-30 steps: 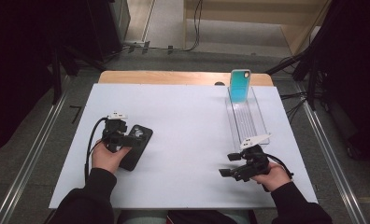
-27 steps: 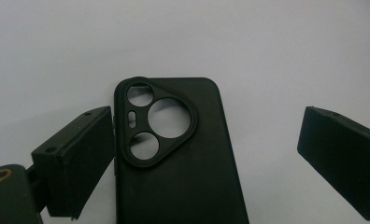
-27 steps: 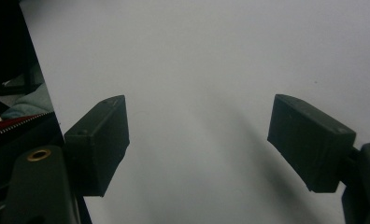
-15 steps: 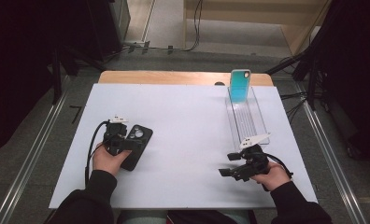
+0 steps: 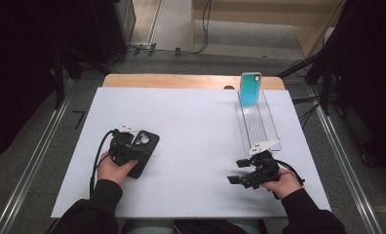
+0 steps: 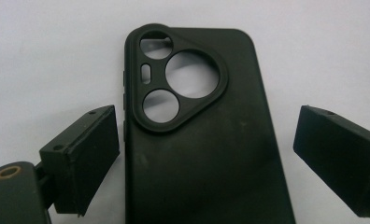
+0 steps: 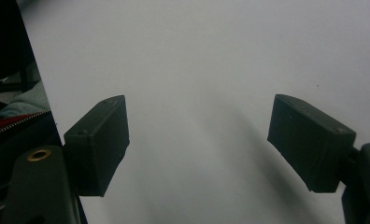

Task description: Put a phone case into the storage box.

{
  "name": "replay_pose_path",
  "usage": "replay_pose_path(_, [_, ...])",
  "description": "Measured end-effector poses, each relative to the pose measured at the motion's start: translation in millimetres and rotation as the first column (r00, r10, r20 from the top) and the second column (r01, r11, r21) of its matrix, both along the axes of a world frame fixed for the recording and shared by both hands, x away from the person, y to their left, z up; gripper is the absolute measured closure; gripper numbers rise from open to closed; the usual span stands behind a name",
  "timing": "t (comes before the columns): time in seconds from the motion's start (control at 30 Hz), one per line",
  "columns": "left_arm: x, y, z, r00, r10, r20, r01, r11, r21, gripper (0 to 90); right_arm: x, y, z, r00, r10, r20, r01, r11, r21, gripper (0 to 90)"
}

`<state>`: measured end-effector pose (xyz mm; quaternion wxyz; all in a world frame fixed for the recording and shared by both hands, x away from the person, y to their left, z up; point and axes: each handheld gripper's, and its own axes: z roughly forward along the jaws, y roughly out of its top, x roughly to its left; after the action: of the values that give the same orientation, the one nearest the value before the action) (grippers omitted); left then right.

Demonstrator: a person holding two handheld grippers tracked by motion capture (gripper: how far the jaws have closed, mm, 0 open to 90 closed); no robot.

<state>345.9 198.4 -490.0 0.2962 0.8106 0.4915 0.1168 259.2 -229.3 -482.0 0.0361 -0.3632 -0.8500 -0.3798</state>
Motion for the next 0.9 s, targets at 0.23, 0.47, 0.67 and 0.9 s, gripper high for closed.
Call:
replay_pose_path(0.23, [-4.8,1.3,-4.7,0.9995,-0.007,0.032,0.006,0.9999,0.012,10.2,0.0,0.8,0.2,1.0000,0.000,-0.001,0.000,1.000,-0.002,18.9])
replay_pose_path(0.47, [-12.6,-1.9,-10.7,0.9953,-0.006,0.096,0.002,0.9992,0.039,10.1,-0.2,1.4,-0.1,1.0000,0.003,0.002,-0.003,1.000,-0.005,18.8])
replay_pose_path(0.67, [-18.4,-7.2,-14.5,0.9905,-0.005,0.138,-0.007,0.9964,0.084,10.0,-0.4,1.6,-0.2,1.0000,0.003,0.002,-0.003,1.000,-0.009,18.9])
replay_pose_path(0.9, [-19.8,-8.3,-16.0,0.9889,0.010,0.148,-0.022,0.9968,0.077,10.0,-0.7,2.4,-0.4,1.0000,0.005,0.001,-0.005,1.000,-0.016,18.9])
